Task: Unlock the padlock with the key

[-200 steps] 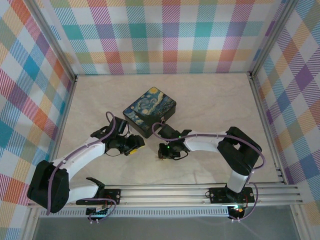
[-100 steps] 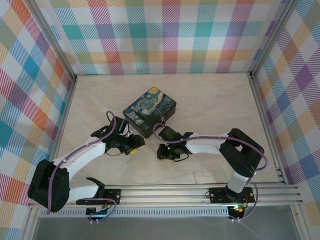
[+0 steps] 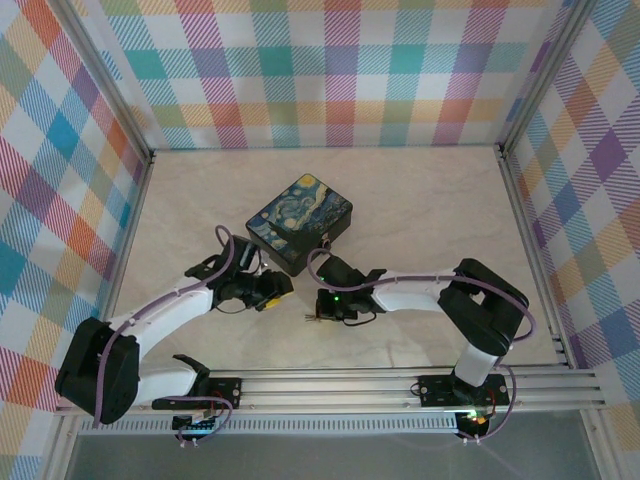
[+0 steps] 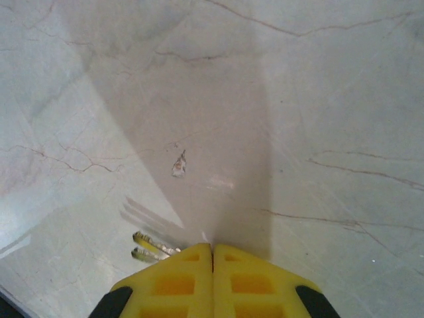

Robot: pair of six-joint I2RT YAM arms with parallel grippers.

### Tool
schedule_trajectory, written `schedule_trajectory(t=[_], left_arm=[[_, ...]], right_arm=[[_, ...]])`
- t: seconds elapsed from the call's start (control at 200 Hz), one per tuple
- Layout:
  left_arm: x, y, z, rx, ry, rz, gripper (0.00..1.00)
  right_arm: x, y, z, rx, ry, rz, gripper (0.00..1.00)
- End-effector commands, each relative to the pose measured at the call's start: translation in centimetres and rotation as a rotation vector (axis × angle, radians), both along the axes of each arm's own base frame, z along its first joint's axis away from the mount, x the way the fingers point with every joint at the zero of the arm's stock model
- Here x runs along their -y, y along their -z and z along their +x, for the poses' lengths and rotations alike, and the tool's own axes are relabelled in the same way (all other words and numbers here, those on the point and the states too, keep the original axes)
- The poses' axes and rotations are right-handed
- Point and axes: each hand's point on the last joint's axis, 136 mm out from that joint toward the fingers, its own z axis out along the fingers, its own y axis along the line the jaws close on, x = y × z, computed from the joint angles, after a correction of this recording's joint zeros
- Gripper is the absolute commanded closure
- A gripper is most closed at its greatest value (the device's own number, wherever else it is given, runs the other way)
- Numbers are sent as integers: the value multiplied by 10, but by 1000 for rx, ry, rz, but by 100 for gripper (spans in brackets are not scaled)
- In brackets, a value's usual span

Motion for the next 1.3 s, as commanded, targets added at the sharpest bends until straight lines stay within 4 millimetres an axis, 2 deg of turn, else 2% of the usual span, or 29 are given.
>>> schedule_trajectory(t=[0.0, 0.285, 0.495, 0.87, 0.975, 1.105, 1.295], left_arm=[[19, 2, 3, -10, -21, -72, 53], [30, 14, -3, -50, -46, -110, 54], [31, 28, -8, -87, -80, -142, 58], [32, 23, -8, -89, -111, -188, 57], [36, 18, -5, -91, -128, -228, 57], [42, 0, -1, -70, -130, -294, 57], [38, -28, -3, -3, -98, -292, 56]], right_arm=[[21, 27, -30, -83, -33, -71, 100], [2, -12, -18, -12, -41, 72, 100], [-4, -31, -12, 14, -46, 136, 100], [-17, -63, -7, 53, -78, 243, 100], [-21, -72, -5, 76, -103, 263, 100], [-24, -82, -5, 113, -141, 290, 100], [-10, -84, 18, 112, -38, 230, 100]])
